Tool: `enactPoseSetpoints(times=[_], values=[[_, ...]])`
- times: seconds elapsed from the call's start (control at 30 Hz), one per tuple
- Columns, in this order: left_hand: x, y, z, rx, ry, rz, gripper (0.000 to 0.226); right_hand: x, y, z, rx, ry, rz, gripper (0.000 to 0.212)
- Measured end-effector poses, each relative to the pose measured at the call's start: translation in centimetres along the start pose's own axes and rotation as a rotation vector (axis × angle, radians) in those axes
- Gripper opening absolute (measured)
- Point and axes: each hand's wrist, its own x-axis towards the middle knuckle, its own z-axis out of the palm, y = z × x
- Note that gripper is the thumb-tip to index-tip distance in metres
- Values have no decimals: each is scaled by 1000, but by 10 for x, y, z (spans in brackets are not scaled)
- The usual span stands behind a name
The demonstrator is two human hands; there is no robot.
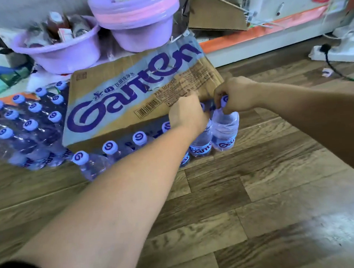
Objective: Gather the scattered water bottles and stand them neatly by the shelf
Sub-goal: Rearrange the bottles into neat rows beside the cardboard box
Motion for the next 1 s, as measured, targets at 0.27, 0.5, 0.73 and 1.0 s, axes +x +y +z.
enactPoseSetpoints(times=[0.27, 0.5, 0.73, 1.0], values=[[-2, -11, 29, 188, -30, 59, 33, 2, 9, 20, -15, 21, -31, 32], [-3, -12, 21, 443, -53, 188, 32, -8, 8, 26, 71, 99, 53, 29], [-7, -14, 2, 471, -68, 269, 43, -8, 3, 35, 233, 155, 181, 20], [-16, -49, -52, 271, -3, 307, 46, -8, -35, 12, -339, -19, 203, 52]])
